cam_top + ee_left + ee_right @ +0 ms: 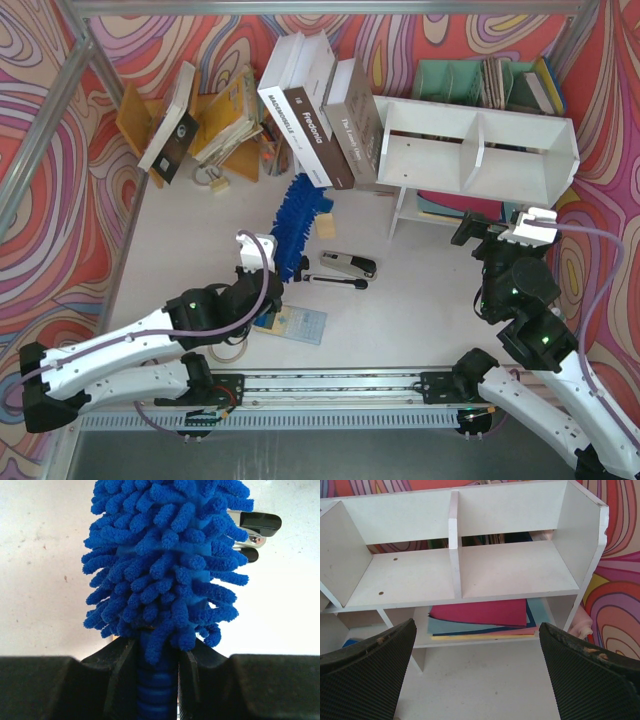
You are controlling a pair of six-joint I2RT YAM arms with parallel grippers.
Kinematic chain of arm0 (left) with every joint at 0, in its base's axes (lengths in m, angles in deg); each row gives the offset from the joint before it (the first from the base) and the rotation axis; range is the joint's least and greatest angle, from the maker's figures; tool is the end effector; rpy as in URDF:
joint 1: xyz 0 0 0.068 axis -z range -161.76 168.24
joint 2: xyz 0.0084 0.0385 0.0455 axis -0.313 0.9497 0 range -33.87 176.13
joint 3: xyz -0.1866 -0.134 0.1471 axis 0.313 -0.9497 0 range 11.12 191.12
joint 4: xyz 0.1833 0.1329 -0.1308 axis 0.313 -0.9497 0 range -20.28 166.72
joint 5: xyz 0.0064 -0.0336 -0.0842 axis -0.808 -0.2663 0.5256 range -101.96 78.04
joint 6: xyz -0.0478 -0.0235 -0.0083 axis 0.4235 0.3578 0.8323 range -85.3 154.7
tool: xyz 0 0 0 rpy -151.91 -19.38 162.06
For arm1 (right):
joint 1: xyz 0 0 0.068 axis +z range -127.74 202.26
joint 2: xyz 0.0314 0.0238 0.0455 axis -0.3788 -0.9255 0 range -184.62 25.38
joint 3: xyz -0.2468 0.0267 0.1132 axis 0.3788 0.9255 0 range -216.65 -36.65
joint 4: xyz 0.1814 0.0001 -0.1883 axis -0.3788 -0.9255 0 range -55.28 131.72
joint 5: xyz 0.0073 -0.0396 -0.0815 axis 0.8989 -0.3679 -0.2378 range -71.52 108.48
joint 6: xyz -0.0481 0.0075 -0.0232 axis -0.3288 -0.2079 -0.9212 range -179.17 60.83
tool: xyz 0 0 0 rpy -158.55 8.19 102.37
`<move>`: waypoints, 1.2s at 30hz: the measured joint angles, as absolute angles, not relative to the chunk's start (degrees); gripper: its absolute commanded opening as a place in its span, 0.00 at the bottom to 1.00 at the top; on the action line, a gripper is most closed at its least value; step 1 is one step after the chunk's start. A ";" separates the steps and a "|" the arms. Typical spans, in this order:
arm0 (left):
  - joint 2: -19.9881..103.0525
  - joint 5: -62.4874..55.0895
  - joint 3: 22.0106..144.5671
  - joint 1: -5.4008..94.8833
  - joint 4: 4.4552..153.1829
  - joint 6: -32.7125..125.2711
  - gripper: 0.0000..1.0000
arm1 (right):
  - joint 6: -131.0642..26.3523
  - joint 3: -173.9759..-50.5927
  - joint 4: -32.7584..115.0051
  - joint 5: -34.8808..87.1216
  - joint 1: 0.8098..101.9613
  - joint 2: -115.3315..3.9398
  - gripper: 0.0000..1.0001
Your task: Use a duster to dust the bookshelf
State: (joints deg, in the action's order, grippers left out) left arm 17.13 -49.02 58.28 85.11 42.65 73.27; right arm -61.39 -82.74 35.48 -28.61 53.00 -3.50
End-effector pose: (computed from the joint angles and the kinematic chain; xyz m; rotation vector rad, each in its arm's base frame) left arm 0.0917 -0.1600 0.2992 0.1780 2.0992 -0.3864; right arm 0.1007 0.0296 0.3895 0.2843 1.4146 -0.1577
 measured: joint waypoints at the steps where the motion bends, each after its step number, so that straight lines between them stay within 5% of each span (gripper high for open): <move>1: 17.06 -49.28 58.69 85.11 42.28 72.68 0.00 | -61.39 -82.74 35.48 -28.61 53.00 -3.50 0.99; 36: 46.33 -36.36 75.13 90.91 47.92 68.37 0.00 | -61.52 -82.63 35.48 -28.61 53.00 -2.43 0.99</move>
State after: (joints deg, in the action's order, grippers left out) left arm 46.33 -36.36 75.13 90.91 47.92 68.37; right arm -61.52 -82.63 35.48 -28.61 53.00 -2.43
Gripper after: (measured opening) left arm 0.346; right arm 0.987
